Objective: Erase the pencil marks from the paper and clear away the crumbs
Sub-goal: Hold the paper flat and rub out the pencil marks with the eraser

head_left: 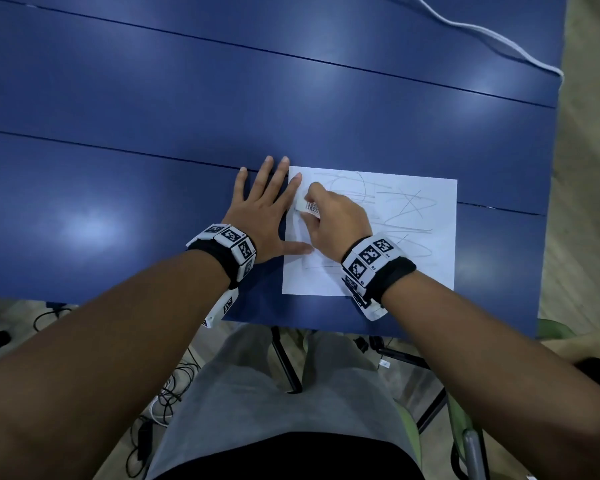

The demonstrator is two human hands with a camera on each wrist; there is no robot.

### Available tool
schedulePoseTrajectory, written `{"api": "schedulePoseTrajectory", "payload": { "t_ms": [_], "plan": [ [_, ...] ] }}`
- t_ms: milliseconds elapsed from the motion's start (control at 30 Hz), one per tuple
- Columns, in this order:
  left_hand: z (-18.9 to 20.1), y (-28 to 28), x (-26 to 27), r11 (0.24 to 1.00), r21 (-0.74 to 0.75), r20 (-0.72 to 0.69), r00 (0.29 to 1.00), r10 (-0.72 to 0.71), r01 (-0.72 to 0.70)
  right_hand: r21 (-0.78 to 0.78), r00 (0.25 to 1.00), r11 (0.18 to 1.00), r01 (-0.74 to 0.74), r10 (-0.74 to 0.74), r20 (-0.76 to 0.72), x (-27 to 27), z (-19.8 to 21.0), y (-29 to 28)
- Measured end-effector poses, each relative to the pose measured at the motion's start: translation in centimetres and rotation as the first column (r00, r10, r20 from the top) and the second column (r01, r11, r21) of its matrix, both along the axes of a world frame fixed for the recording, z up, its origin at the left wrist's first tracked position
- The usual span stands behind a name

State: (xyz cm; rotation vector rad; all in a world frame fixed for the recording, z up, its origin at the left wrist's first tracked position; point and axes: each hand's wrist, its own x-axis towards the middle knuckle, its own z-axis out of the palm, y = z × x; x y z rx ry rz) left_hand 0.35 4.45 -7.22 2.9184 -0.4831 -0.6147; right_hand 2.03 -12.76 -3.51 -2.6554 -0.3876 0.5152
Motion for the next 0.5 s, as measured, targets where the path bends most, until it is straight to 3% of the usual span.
{"api": "schedulePoseTrajectory", "payload": {
  "t_ms": [133, 300, 433, 500],
  "plan": [
    [0.1, -0.1, 0.1, 1.000, 0.000, -0.018, 1.000, 0.001, -0.001, -0.012, 0.998, 0.998, 0.065, -0.065, 0.014, 0.9, 0.0, -0.5],
    [0.0, 0.0, -0.1, 1.000, 0.003, 0.008, 1.000, -0.003, 0.002, 0.003, 0.999, 0.999, -0.037, 0.037, -0.018, -0.8, -0.1, -0.6],
    [0.1, -0.1, 0.1, 1.000, 0.003, -0.011, 1.000, -0.003, 0.003, -0.001, 0.997, 0.997, 0.082, -0.082, 0.003, -0.3, -0.3, -1.3],
    [0.1, 0.0, 0.0, 1.000, 0.002, -0.004, 1.000, -0.003, 0.003, 0.014, 0.998, 0.997, 0.070, -0.070, -0.003, -0.8, -0.3, -1.0]
  ]
}}
